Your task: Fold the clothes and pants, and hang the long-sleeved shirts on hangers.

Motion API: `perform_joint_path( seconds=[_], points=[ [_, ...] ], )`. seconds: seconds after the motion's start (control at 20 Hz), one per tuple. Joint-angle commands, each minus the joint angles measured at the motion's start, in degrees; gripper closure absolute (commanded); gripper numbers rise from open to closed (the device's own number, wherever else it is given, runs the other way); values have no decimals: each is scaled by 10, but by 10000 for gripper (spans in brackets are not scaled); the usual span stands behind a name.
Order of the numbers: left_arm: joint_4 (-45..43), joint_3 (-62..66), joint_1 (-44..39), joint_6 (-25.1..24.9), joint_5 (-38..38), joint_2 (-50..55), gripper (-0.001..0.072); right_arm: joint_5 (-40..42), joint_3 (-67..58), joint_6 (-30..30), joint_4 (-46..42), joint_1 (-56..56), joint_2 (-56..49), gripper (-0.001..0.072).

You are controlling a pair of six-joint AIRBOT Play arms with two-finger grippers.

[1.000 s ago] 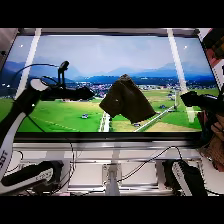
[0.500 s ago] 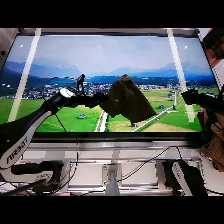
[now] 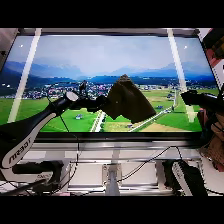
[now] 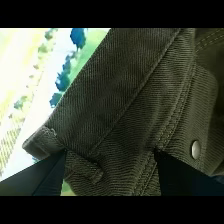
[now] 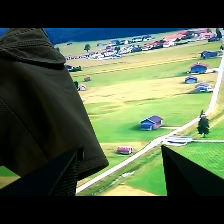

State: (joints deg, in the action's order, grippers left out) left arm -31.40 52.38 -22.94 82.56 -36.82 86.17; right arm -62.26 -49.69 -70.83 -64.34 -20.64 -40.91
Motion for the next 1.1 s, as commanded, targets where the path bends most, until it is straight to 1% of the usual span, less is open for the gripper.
perform_joint_path(
  seconds=[0.0,0.05,0.2,0.25,0.4,0.55,0.6,0.7,0.8,0.95,1.05],
  points=[
    [-8,-4,-2,12,-5,-6,80,-10,0,0,0,0,0,146],
    [-12,-4,1,12,-5,-13,92,-10,0,0,0,0,0,147],
    [-43,-4,17,15,-16,-46,91,-10,0,0,0,0,0,147],
    [-61,-5,20,26,-21,-54,91,-10,0,0,0,0,0,147],
    [-135,-7,7,98,-26,-60,92,-10,0,0,0,0,0,147],
    [-134,-19,-25,105,-9,-59,91,-9,0,0,0,0,0,147],
    [-134,-24,-37,116,11,-59,92,-8,0,0,0,0,0,147],
    [-134,-34,-53,158,68,-54,91,-5,0,0,0,0,0,147],
    [-131,-37,-59,189,99,-44,92,-6,0,0,0,0,0,148],
    [-127,-37,-64,248,109,-22,91,-6,0,0,0,0,0,148],
    [-114,-37,-73,263,113,-5,92,-7,0,0,0,0,0,148]
  ],
)
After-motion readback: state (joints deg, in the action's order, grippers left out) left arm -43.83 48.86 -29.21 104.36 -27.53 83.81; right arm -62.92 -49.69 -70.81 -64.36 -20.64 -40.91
